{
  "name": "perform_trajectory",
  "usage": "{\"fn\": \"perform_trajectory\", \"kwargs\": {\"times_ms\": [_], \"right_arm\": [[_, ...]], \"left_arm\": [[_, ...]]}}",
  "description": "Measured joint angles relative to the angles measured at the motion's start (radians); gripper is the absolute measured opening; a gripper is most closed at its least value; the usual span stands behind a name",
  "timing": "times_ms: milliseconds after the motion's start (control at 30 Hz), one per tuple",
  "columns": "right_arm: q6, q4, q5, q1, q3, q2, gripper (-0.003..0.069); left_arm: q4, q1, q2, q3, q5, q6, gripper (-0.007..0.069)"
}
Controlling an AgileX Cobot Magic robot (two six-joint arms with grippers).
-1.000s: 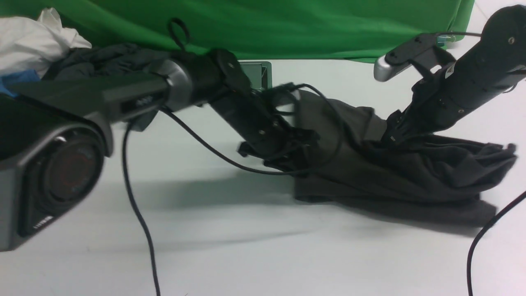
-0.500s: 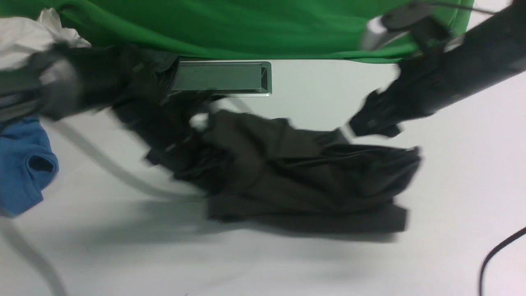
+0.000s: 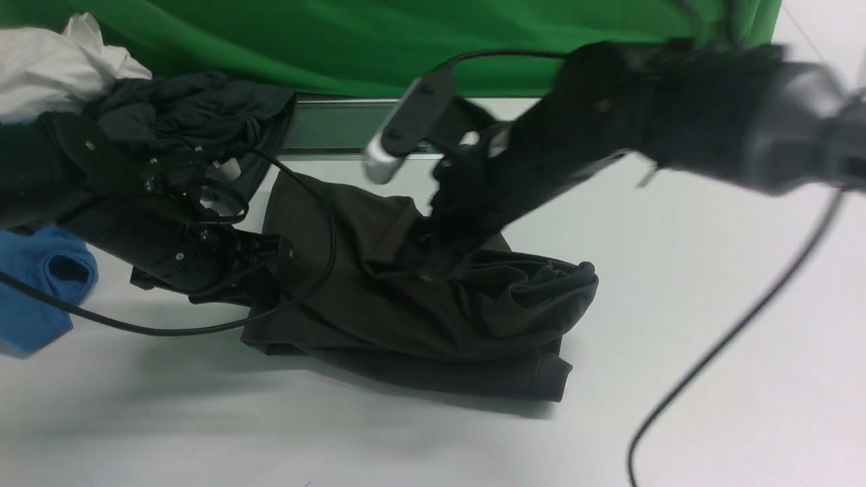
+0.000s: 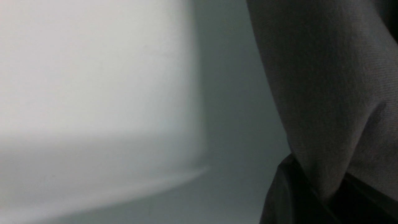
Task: Fold a long-sleeved shirt on a white desktop.
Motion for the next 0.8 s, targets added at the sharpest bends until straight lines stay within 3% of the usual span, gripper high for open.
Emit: {"fn": "perform_trajectory", "kwargs": {"times_ms": [600, 667, 800], "right_arm": [[-0.054, 0.003, -0.141, 0.036, -0.018, 0.127, 0.0517], [-0.054, 0.002, -0.144, 0.036, -0.018, 0.133, 0.0418], [-0.046, 0.003, -0.145, 0.025, -0.018, 0.136, 0.012]], "left_arm": [[-0.002, 0.0, 0.0, 0.0, 0.001, 0.001, 0.0061], [-0.002, 0.0, 0.0, 0.0, 0.001, 0.001, 0.0061], [-0.003, 0.0, 0.0, 0.0, 0.001, 0.001, 0.0061]]}}
